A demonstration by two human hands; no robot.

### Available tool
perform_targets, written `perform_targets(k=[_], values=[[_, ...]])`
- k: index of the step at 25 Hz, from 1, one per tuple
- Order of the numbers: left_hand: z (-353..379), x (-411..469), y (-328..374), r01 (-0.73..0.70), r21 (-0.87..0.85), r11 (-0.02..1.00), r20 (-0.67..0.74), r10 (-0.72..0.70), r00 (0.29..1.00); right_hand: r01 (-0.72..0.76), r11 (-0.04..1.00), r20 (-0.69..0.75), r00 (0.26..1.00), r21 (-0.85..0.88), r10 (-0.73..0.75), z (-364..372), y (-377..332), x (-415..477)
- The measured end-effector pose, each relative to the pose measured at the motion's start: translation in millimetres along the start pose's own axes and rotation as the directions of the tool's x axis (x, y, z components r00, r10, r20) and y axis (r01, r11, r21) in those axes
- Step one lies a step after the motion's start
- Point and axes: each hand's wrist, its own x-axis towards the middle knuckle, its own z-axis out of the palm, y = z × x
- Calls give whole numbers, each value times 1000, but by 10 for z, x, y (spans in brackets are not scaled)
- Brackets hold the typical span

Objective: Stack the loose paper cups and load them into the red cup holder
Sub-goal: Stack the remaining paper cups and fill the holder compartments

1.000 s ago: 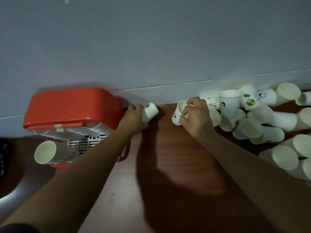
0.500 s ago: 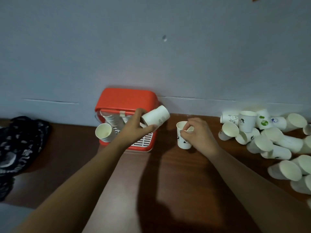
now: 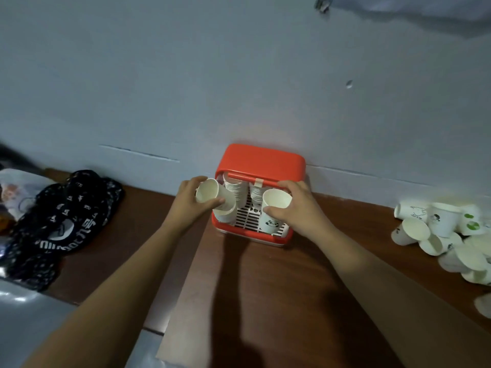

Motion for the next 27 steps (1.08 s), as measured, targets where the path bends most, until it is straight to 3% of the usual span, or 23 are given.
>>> perform_targets(k=[9,13,16,20,24,27], values=[[425,329,-421,-127,281,951,135,91,987,-87,995,-79,993,55,92,341,-25,63],[614,461,-586,-160,354,921,262,66,963,-78,996,-79,994,36,81,531,-17,178],[685,523,-717,-100,243,965,306,22,952,-69,996,-134,988,62,77,701,-68,327],[590,544,-818,-85,-51,995,397,99,912,3,998,-107,994,60,4,989,-199,490],[384,425,-788,91,-284,955,348,14,937,132,986,8,991,-106,-132,1290,-235,550],[335,383,-795,148,-412,899,322,-9,947,129,978,60,991,-165,-121,1429,-138,574]])
